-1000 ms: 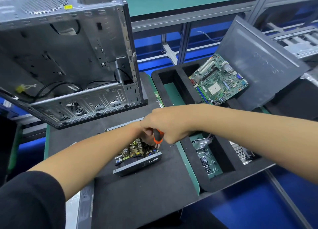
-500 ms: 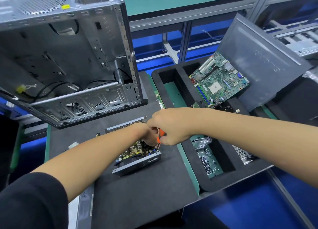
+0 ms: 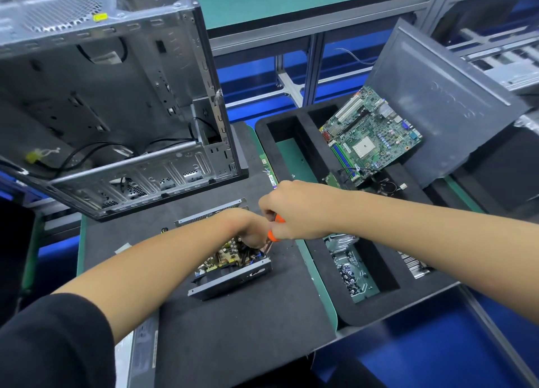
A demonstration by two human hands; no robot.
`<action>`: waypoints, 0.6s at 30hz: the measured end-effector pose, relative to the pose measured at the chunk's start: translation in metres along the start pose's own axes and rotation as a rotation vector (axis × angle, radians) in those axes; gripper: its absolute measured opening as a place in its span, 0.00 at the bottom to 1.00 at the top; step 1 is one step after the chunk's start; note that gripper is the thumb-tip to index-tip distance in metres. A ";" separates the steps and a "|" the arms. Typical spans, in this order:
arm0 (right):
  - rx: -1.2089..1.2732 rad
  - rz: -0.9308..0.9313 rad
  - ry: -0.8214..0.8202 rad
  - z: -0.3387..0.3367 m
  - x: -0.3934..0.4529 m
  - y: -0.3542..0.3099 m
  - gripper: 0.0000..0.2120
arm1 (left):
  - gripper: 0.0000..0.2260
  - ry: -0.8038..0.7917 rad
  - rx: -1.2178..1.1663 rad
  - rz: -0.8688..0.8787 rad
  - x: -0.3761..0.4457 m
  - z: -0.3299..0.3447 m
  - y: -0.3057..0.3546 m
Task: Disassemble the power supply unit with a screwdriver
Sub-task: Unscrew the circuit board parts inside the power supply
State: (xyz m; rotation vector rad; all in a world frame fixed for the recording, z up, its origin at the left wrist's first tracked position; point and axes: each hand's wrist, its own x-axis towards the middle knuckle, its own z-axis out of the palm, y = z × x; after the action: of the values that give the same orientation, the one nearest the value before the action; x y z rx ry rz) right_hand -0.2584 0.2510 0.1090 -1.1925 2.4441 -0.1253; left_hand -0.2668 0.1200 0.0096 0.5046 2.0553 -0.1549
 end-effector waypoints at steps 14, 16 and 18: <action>0.016 -0.031 0.045 -0.006 -0.001 0.007 0.08 | 0.17 0.055 -0.261 0.225 0.005 0.006 -0.011; 0.022 -0.043 0.055 -0.006 -0.001 0.008 0.08 | 0.17 0.067 -0.278 0.229 0.006 0.007 -0.012; 0.029 -0.050 0.063 -0.006 0.001 0.010 0.07 | 0.16 0.098 -0.299 0.231 0.007 0.009 -0.013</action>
State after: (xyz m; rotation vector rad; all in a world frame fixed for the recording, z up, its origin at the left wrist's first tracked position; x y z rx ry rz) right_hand -0.2683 0.2561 0.1117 -1.2556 2.4584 -0.2159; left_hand -0.2679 0.1073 -0.0020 0.5654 2.0498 0.3153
